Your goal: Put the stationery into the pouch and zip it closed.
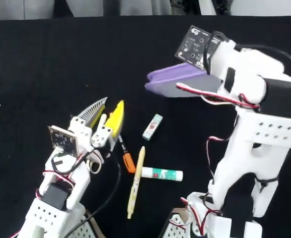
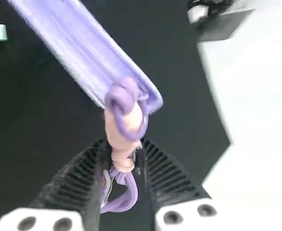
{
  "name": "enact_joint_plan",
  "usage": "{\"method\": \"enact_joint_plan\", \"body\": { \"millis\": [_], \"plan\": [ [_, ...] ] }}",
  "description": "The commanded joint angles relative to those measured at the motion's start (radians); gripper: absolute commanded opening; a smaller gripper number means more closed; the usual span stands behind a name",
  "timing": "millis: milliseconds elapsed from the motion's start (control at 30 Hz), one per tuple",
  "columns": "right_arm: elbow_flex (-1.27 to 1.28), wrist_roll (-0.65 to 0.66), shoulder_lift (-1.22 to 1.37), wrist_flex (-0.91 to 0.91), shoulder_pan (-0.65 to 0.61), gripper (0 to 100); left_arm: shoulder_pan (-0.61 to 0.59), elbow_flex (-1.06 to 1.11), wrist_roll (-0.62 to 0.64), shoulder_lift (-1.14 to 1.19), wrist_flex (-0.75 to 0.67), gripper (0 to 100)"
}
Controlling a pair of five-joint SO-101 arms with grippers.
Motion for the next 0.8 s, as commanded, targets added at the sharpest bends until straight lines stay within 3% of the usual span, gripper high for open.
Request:
{"method": "enact_joint_plan", "body": {
  "millis": [0, 100, 300, 767],
  "plan": [
    [-0.148, 0.046, -0.053, -0.117, -0.014, 1.1, 0.036, -0.002, -0.009, 0.0, -0.014, 15],
    [-0.213, 0.06, -0.053, -0.184, -0.038, 1.1, 0.035, 0.007, -0.009, 0.0, -0.014, 15],
    [-0.272, 0.219, -0.054, -0.209, -0.135, 1.1, 0.031, 0.007, -0.009, 0.0, -0.014, 15],
    [-0.269, 0.224, -0.048, -0.58, -0.244, 1.1, 0.031, 0.007, -0.009, 0.0, -0.014, 15]
  ]
}}
